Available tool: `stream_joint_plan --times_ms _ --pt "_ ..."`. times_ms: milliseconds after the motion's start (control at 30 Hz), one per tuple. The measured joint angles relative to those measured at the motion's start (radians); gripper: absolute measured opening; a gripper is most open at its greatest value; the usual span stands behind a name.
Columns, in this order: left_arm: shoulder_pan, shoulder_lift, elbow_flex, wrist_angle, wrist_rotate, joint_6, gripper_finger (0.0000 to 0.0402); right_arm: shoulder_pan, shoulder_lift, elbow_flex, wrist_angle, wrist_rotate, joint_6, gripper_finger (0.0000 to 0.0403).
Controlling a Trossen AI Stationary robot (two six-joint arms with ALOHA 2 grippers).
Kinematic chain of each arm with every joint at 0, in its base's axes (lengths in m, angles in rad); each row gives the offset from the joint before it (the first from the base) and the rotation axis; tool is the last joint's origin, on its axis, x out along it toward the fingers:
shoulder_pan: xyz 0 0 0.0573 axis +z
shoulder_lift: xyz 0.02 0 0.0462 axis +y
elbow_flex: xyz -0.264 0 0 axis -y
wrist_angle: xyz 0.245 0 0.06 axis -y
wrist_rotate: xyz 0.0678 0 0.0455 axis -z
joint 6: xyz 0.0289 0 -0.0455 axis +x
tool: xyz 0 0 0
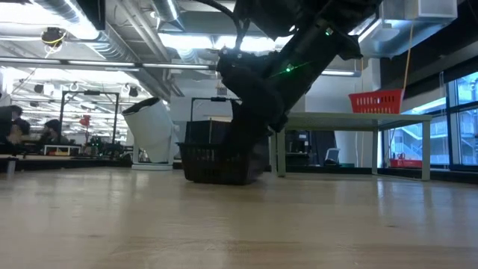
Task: Pick & Place Office Desk Supplies
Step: Put the black bin on the shelf
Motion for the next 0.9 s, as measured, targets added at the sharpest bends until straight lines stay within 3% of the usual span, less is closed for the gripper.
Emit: stream_joint_plan --times_ms 67,300,600,900 --pt "0.000 0.000 0.000 0.000 0.000 0.000 0.0157 0.000 -0.001 0.000 0.000 -0.002 0.003 0.0015" --pt "0.000 0.000 0.000 0.000 0.000 -0.001 0.0153 0.017 -0.053 0.000 -0.042 -0.066 0.005 0.0010" --pt "0.000 0.000 0.000 0.000 -0.010 0.000 0.0157 0.091 -0.240 0.000 -0.106 -0.088 -0.027 0.0010" --pt "0.000 0.000 0.000 -0.004 -0.025 0.008 0.0157 0.131 -0.450 0.000 -0.248 0.084 -0.159 0.0010"
